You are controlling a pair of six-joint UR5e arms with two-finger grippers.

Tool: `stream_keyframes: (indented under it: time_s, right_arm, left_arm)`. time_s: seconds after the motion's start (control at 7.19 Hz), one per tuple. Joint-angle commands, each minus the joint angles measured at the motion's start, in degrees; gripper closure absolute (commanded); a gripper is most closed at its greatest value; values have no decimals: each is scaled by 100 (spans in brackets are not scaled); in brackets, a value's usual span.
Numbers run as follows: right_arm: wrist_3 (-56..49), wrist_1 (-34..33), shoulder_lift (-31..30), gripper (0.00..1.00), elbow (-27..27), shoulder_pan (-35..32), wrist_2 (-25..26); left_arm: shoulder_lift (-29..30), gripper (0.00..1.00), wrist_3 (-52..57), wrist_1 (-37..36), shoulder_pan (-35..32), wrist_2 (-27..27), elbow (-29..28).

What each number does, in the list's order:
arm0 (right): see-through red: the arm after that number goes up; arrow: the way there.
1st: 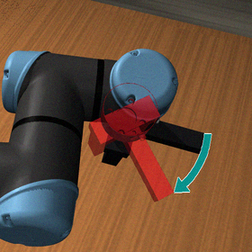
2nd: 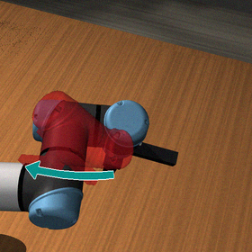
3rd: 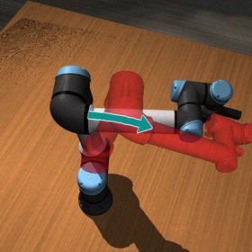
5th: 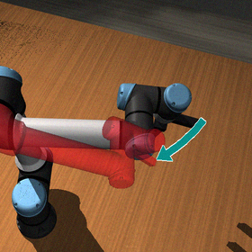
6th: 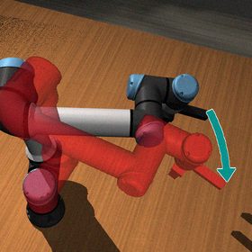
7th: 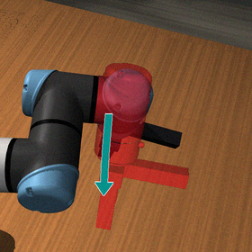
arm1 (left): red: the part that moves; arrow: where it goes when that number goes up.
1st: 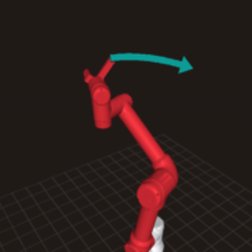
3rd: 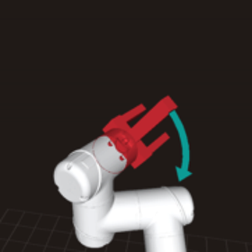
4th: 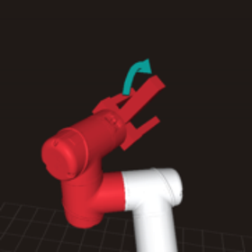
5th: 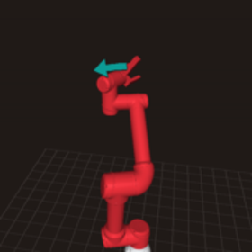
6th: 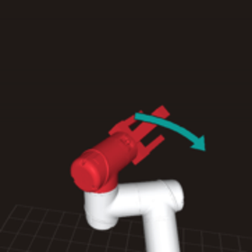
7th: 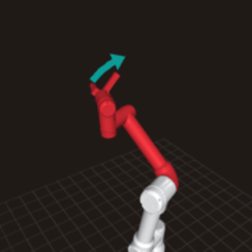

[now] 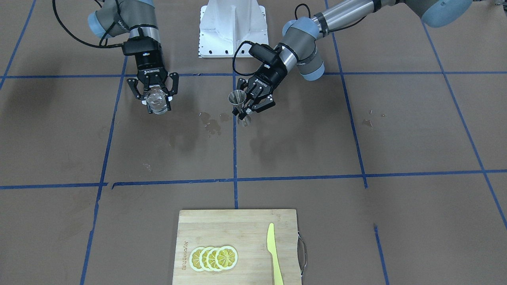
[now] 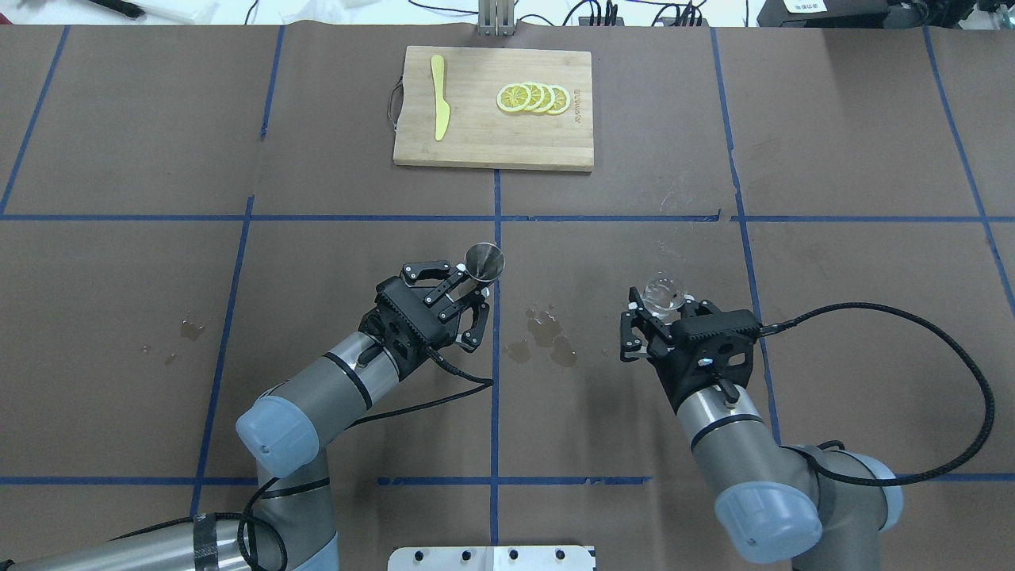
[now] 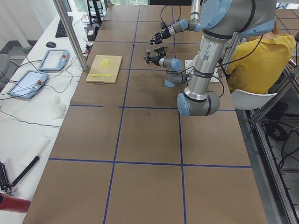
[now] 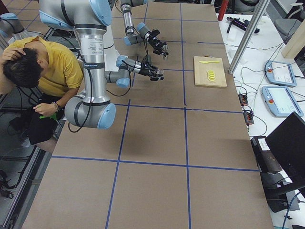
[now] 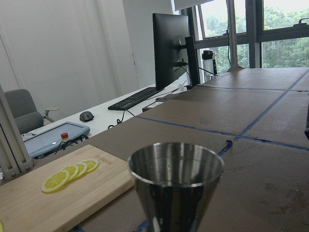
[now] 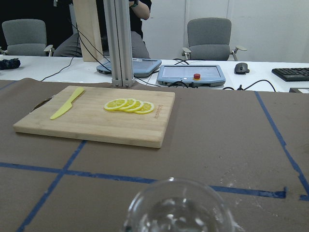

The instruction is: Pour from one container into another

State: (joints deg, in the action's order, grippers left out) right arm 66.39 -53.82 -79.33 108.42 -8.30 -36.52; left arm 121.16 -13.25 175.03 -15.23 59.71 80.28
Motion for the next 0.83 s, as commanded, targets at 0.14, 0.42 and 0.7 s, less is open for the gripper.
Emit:
stream_keyframes:
  time_s: [0.14,0.42,0.7]
  right_arm:
    - [-213,-1453,979,100,617,-381,-913]
    - [-503,-1998,1277,100,628,-427,-980]
    - [-574,-2622,1630,100,637,-418,-972]
  left_arm:
    - [-284,100,268,13,-7,49,424]
    - [-340,100,279,-30,28,233,559]
    - [-226,100,279,-31,55,234,437]
